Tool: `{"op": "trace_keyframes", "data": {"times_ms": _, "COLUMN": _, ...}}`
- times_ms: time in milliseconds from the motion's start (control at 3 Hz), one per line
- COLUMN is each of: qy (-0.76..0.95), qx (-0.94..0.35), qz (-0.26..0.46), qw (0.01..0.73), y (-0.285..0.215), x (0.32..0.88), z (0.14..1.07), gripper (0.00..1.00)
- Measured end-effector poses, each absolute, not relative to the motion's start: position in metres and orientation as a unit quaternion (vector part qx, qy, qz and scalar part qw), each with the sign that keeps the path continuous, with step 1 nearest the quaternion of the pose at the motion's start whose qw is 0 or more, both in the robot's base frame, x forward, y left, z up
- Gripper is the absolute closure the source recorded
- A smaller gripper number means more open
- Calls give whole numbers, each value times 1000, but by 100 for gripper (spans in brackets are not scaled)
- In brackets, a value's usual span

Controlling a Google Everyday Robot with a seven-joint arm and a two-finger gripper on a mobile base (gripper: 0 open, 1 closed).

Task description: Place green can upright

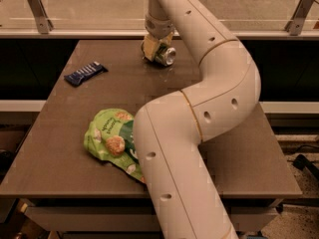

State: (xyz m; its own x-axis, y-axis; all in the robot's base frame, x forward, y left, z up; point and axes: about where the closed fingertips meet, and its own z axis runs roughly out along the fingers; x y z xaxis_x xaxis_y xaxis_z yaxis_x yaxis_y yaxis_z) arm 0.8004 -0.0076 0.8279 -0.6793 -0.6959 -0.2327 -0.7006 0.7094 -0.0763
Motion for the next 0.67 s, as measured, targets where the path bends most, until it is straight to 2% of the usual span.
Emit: {"op": "trace_keyframes", "data": {"times_ms": 667, "qy": 917, "qx": -380, "qz": 9, "qw": 125, "y": -8, "x": 802, "z": 828, "gripper": 100}}
